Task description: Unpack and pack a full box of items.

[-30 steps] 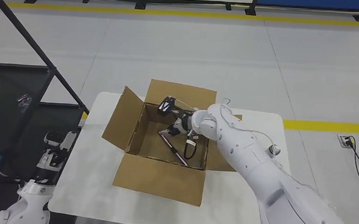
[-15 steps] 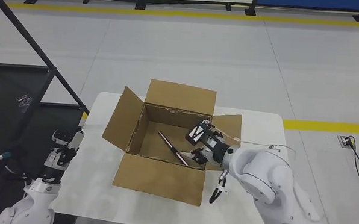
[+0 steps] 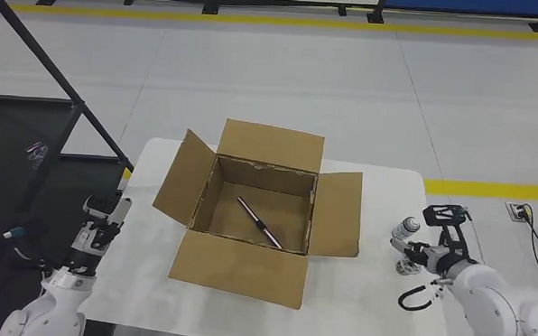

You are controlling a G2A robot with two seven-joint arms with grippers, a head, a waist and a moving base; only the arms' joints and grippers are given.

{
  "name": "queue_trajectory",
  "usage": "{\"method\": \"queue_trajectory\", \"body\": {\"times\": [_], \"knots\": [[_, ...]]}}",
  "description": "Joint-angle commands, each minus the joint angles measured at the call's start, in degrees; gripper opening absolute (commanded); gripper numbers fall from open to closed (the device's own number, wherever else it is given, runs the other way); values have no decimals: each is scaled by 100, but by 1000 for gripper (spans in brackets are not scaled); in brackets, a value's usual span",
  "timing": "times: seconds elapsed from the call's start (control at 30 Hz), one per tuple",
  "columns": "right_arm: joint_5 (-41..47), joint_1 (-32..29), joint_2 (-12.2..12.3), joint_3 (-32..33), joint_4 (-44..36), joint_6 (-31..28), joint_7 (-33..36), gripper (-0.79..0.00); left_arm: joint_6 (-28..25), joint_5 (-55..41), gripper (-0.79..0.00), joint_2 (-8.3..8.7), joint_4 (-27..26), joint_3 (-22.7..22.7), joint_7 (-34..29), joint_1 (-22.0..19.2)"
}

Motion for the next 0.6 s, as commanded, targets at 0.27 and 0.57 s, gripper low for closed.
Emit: {"method": "queue_trajectory", "body": {"times": [0.27, 0.57], "knots": [[491, 873, 83, -97, 2318, -314, 467, 0, 33, 114, 0, 3, 1, 58, -43, -37], [441, 1385, 134, -375, 3198, -273, 549, -785, 89, 164, 0, 2, -8, 48, -6, -6]]}}
